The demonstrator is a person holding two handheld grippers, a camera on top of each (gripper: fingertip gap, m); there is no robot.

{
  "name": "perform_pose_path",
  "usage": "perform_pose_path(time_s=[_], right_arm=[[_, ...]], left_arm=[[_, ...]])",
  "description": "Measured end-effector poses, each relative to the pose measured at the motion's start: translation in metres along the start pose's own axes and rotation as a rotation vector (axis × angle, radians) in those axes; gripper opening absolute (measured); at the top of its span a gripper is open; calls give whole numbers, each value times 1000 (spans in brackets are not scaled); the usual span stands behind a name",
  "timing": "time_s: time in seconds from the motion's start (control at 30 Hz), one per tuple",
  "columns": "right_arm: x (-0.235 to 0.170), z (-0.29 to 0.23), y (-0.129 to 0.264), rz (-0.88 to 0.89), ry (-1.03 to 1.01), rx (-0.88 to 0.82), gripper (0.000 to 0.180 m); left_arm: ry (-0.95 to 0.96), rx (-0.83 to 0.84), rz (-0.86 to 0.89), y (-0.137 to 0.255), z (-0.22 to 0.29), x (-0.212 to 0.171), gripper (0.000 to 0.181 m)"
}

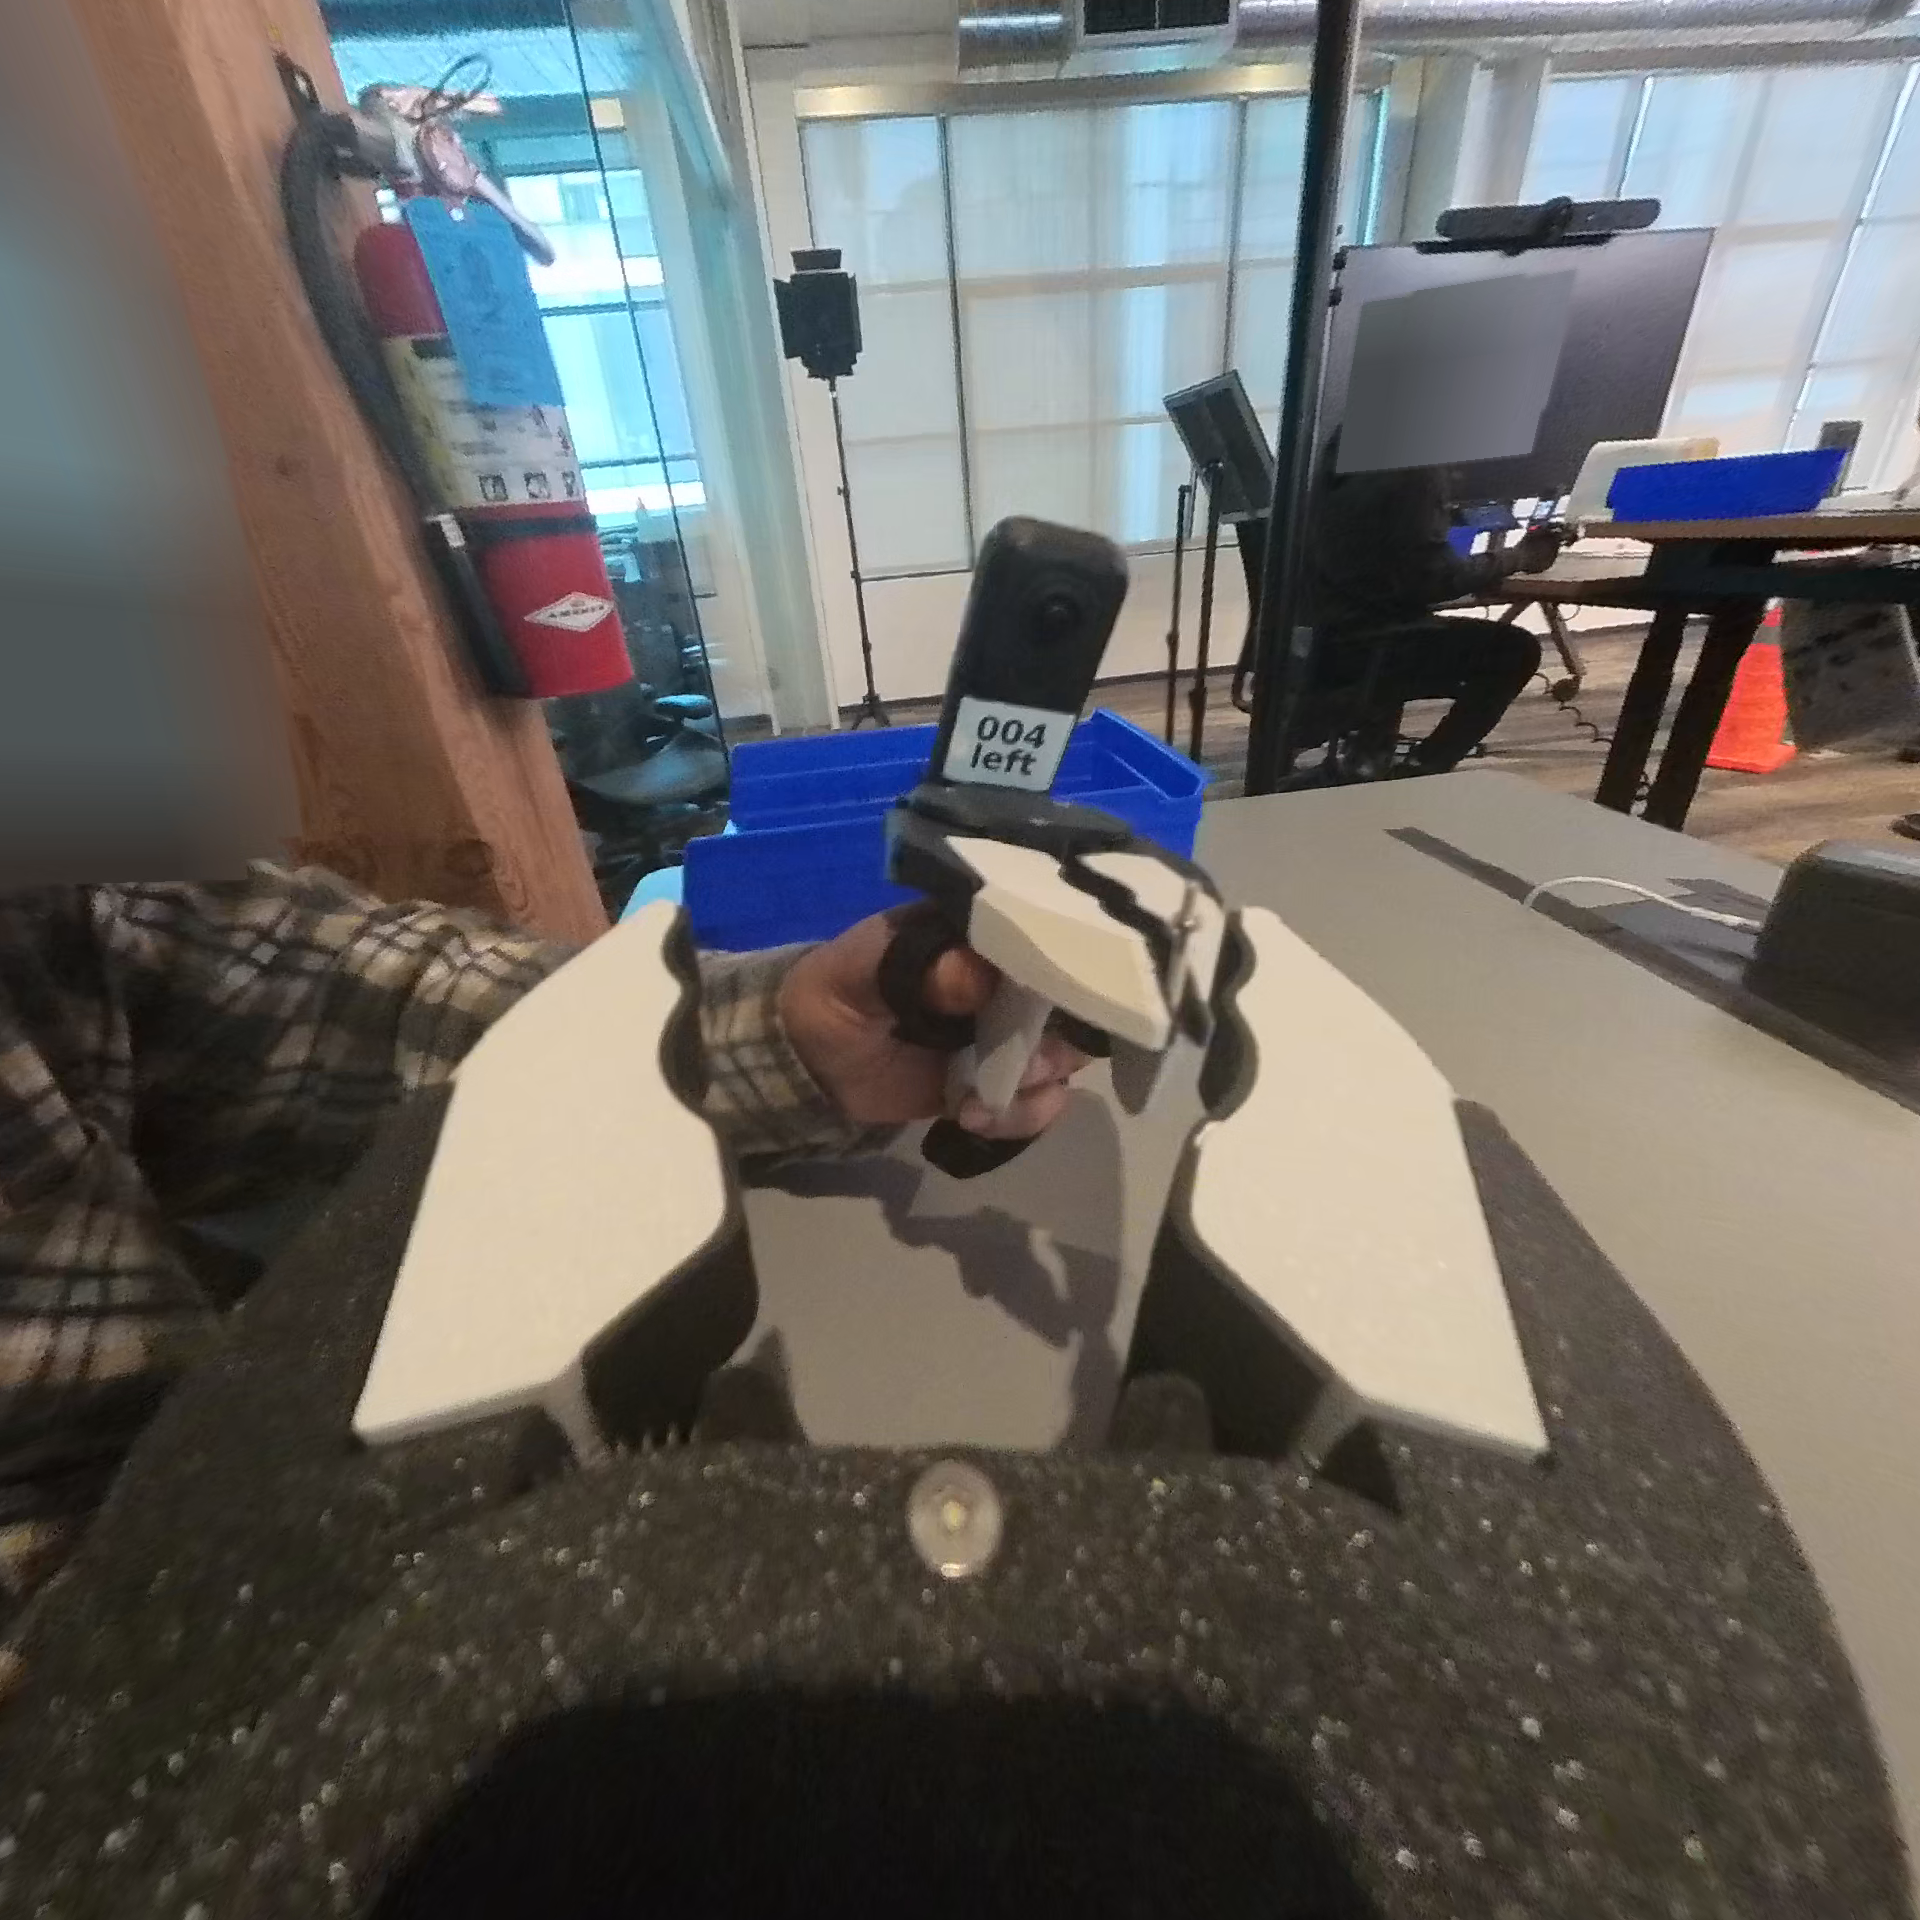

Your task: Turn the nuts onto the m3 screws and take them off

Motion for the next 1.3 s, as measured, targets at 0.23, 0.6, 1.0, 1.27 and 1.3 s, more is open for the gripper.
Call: perform_pose_path(time_s=[0.23, 0.6, 1.0, 1.27, 1.3], right_arm=[[-6, -5, -6, -14, 2, 20, 97], [-6, -3, -6, -15, -7, 18, 96], [0, 0, -2, 11, -11, 7, 91], [-5, -1, -11, -20, -14, 21, 99], [-4, -1, -9, -20, -1, 9, 96]], left_arm=[[2, 7, -3, 1, -1, 0, 4], [16, 13, 7, 3, -4, 1, 4], [37, 5, 16, 2, -4, 1, 4], [35, 1, 15, 2, -3, 0, 4], [37, 1, 21, 2, -3, 1, 4]])
Point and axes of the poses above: each gripper's, where its closed fingertips meet, y back along the fingers, x out of its top, z = x × y across the jaws, the point moved 1 cm from there along y, back along the fingers, and after that the axes turned 1 degree about x, right-handed, at the moved point
